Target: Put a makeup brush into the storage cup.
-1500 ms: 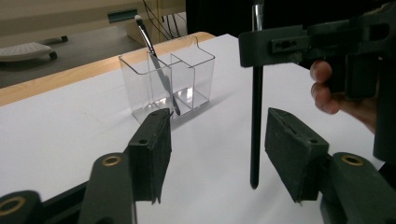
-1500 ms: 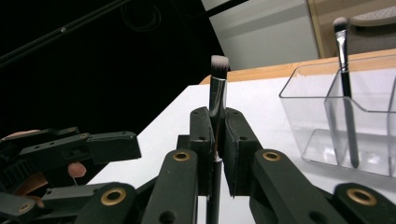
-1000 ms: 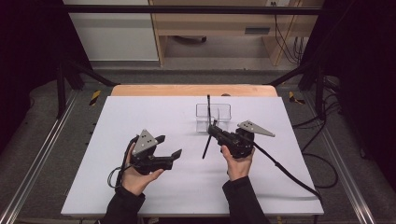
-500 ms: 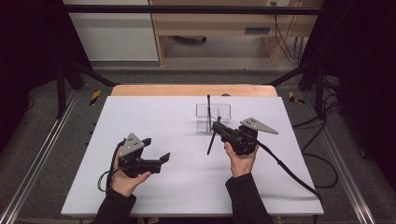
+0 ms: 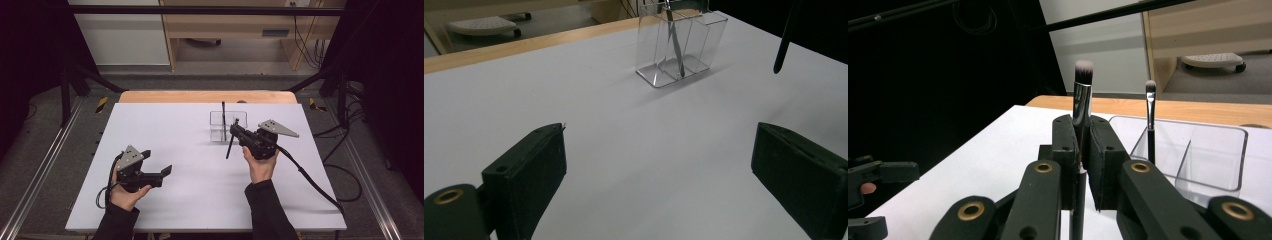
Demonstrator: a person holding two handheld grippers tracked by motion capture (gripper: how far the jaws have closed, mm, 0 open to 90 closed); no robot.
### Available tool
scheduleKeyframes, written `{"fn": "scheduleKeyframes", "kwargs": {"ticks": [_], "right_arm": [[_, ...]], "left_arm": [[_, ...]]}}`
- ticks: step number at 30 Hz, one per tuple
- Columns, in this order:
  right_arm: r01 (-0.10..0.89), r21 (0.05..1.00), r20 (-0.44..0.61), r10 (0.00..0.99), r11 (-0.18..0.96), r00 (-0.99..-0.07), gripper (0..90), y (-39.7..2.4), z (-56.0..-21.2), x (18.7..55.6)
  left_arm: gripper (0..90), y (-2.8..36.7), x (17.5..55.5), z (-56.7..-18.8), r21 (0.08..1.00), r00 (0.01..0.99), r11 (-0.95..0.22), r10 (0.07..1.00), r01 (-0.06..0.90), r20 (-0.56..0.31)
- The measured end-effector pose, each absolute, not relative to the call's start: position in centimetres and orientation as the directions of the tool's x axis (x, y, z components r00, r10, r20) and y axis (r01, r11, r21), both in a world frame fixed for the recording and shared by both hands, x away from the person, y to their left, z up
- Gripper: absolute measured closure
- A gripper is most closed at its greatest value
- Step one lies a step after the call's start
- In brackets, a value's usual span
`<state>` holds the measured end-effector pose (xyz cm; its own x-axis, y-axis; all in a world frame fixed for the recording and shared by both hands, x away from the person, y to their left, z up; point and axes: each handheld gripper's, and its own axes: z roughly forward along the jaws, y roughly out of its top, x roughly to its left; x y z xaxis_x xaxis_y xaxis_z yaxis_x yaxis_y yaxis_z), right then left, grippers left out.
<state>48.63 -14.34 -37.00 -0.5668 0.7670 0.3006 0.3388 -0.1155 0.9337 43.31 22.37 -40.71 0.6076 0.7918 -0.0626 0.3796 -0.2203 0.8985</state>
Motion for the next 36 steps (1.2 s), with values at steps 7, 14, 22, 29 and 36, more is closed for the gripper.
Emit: {"fn": "scheduleKeyframes", "kwargs": {"ticks": [7, 14, 22, 29, 36], "right_arm": [[0.323, 0.940, 0.282, 0.777, -0.107, -0.563, 83.7, -14.4, -36.2, 49.3], [0.309, 0.945, 0.271, 0.788, -0.109, -0.553, 83.7, -14.4, -35.4, 50.2], [0.298, 0.949, 0.259, 0.798, -0.104, -0.544, 83.6, -14.1, -34.7, 51.3], [0.293, 0.950, 0.256, 0.809, -0.108, -0.529, 83.6, -14.1, -34.6, 52.3], [0.285, 0.953, 0.240, 0.823, -0.100, -0.515, 83.7, -14.0, -34.0, 53.5]], "left_arm": [[6.2, 23.1, 43.2, -40.8, 0.897, 0.599, -0.223, 0.799, 0.381, -0.056], [5.7, 23.5, 43.1, -40.9, 0.894, 0.592, -0.239, 0.805, 0.380, -0.036], [5.7, 23.8, 43.2, -40.9, 0.891, 0.579, -0.250, 0.815, 0.379, -0.018], [5.7, 24.0, 43.3, -41.0, 0.891, 0.570, -0.242, 0.821, 0.383, -0.022], [5.7, 24.0, 43.4, -40.9, 0.892, 0.570, -0.240, 0.821, 0.382, -0.023]]}}
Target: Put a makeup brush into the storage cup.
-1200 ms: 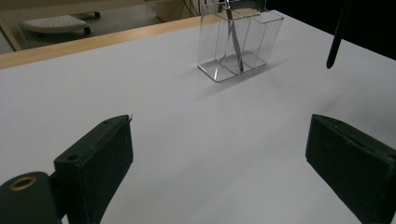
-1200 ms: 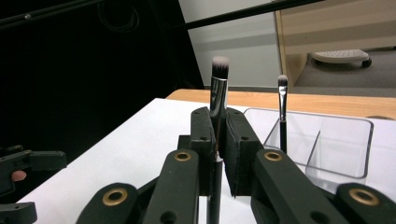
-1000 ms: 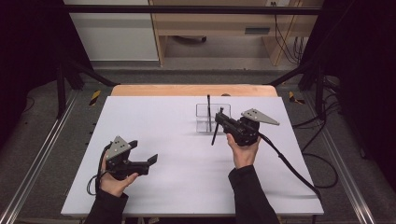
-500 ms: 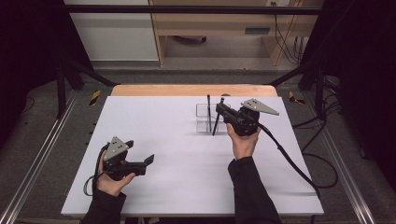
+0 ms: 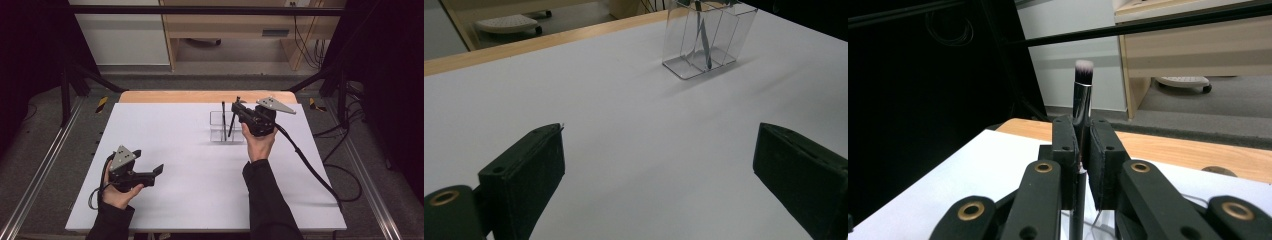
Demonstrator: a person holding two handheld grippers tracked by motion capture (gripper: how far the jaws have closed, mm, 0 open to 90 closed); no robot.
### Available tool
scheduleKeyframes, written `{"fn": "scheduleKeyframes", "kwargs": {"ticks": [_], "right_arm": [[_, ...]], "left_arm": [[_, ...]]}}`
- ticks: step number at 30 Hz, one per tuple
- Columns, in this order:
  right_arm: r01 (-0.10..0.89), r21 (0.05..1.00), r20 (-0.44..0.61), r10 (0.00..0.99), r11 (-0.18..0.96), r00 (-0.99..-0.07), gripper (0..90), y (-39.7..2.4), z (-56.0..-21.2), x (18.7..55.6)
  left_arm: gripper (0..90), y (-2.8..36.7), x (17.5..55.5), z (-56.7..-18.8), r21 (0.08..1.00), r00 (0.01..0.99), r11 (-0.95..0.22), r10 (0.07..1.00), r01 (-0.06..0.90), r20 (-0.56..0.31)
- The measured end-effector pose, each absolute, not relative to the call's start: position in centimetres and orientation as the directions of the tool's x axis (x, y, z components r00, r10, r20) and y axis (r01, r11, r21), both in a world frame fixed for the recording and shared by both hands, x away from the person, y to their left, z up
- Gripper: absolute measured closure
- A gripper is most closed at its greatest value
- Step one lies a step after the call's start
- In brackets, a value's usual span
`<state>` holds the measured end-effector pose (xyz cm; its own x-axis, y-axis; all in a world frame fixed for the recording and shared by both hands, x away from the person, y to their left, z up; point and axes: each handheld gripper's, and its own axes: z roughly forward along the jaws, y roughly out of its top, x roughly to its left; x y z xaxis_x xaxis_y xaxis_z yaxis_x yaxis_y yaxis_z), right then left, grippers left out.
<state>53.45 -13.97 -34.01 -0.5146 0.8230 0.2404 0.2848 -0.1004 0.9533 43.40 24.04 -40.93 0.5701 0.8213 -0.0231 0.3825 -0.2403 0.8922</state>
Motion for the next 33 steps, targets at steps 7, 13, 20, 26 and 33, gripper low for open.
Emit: {"fn": "scheduleKeyframes", "kwargs": {"ticks": [7, 13, 20, 26, 33], "right_arm": [[0.279, 0.954, 0.240, 0.833, -0.108, -0.499, 83.6, -13.9, -33.5, 54.6], [0.276, 0.955, 0.233, 0.844, -0.106, -0.483, 83.7, -13.8, -33.5, 55.5], [0.268, 0.957, 0.229, 0.854, -0.110, -0.467, 83.6, -13.6, -33.3, 56.5], [0.261, 0.959, 0.219, 0.867, -0.108, -0.448, 83.6, -13.5, -33.2, 57.4], [0.262, 0.959, 0.211, 0.880, -0.103, -0.425, 83.6, -13.4, -33.5, 58.5]], "left_arm": [[5.7, 24.0, 43.5, -40.9, 0.891, 0.572, -0.242, 0.820, 0.383, -0.024], [5.5, 23.9, 43.5, -41.0, 0.889, 0.575, -0.251, 0.818, 0.384, -0.018], [5.5, 24.0, 43.5, -41.0, 0.890, 0.571, -0.244, 0.820, 0.386, -0.023], [5.5, 24.1, 43.6, -41.0, 0.890, 0.571, -0.241, 0.820, 0.387, -0.027], [5.4, 24.2, 43.6, -40.9, 0.889, 0.572, -0.243, 0.820, 0.388, -0.025]]}}
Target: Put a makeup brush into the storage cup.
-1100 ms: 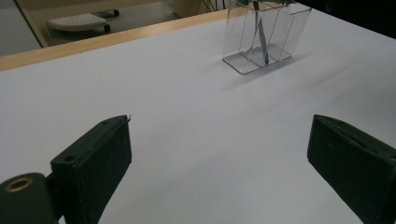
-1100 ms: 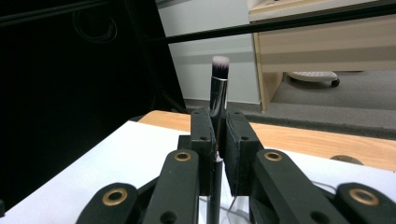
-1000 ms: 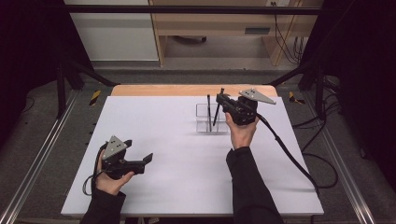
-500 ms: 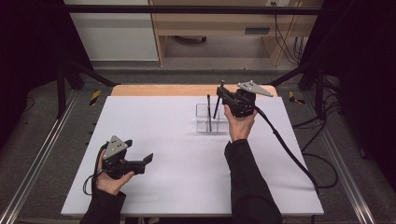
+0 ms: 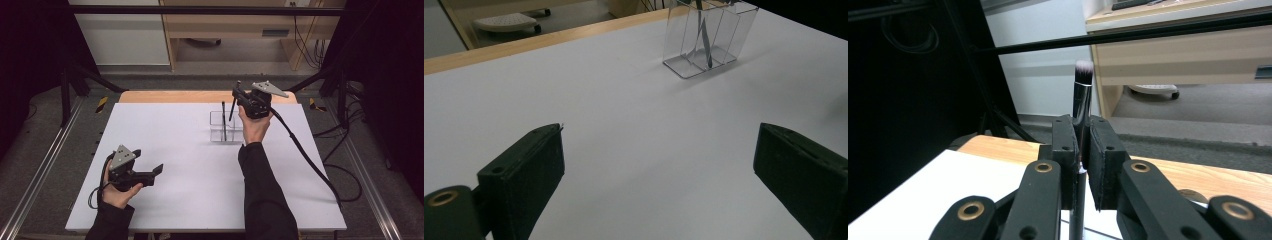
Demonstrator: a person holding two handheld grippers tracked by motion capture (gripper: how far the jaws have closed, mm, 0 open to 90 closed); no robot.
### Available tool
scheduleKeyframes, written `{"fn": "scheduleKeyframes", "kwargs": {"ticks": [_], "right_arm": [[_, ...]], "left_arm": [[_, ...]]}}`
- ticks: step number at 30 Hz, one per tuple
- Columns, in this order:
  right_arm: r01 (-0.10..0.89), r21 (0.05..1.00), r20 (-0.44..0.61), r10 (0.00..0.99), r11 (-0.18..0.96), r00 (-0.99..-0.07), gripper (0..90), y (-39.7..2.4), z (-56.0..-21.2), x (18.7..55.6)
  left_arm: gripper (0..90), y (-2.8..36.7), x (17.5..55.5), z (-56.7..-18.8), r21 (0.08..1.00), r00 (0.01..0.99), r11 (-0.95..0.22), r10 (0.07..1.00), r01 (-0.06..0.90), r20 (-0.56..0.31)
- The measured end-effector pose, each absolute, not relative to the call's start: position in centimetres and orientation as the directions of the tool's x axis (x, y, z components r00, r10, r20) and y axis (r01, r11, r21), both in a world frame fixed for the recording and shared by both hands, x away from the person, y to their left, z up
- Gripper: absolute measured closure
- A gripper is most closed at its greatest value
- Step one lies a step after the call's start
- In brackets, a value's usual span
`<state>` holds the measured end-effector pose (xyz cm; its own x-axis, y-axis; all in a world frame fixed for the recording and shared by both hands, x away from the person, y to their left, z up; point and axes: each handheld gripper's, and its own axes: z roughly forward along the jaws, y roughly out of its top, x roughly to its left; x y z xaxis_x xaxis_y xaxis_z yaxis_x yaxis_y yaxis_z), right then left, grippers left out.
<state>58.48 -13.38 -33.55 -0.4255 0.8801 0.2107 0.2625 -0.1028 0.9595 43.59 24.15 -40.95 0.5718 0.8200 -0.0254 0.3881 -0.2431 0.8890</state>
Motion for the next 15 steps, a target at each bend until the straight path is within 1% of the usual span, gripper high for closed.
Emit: {"fn": "scheduleKeyframes", "kwargs": {"ticks": [15], "right_arm": [[0.286, 0.955, 0.189, 0.897, -0.074, -0.400, 83.6, -12.7, -35.0, 59.7]], "left_arm": [[5.3, 24.3, 43.6, -40.9, 0.891, 0.572, -0.242, 0.820, 0.384, -0.024]]}}
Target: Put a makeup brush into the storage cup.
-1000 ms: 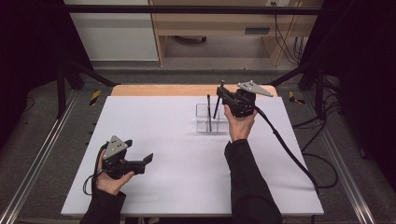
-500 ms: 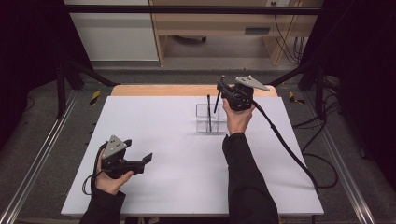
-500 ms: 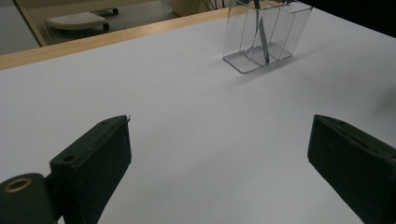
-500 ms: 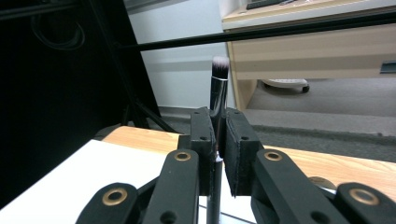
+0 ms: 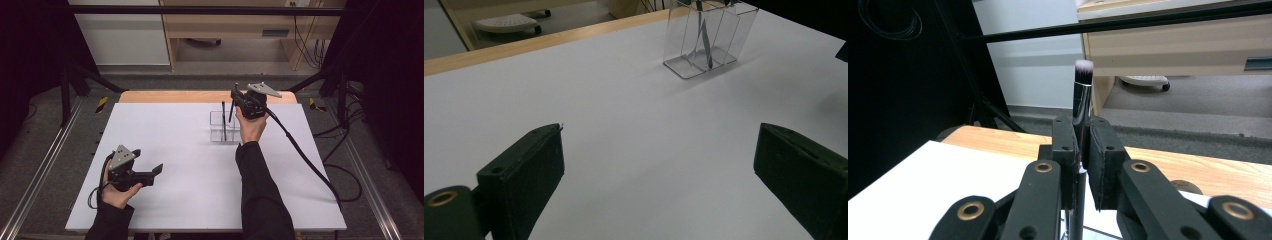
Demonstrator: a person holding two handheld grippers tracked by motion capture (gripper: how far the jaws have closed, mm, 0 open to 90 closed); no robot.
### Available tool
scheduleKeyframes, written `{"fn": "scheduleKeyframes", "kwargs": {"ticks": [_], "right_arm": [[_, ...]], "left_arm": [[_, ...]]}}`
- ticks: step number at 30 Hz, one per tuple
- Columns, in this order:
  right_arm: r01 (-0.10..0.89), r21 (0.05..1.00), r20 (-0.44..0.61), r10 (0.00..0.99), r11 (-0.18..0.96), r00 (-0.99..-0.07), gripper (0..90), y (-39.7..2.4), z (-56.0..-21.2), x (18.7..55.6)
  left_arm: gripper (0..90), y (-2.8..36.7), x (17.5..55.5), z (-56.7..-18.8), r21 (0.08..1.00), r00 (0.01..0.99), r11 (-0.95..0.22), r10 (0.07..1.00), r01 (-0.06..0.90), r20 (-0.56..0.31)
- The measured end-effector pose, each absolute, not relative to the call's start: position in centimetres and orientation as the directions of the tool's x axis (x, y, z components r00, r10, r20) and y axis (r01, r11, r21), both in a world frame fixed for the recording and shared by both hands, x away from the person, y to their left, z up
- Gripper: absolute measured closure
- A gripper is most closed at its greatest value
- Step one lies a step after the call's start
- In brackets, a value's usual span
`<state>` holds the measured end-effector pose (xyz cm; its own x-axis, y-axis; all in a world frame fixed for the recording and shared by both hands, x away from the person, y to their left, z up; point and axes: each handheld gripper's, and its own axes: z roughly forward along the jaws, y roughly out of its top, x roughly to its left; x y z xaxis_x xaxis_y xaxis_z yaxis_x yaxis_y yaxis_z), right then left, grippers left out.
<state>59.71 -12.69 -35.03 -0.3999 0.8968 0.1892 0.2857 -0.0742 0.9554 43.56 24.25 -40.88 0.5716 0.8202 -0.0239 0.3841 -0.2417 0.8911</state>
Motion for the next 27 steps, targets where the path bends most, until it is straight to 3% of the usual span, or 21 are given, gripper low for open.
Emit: {"fn": "scheduleKeyframes", "kwargs": {"ticks": [27], "right_arm": [[0.335, 0.942, 0.157, 0.904, -0.017, -0.398, 83.5, -11.6, -38.2, 60.1]], "left_arm": [[5.2, 24.2, 43.6, -40.9, 0.890, 0.571, -0.249, 0.821, 0.383, -0.016]]}}
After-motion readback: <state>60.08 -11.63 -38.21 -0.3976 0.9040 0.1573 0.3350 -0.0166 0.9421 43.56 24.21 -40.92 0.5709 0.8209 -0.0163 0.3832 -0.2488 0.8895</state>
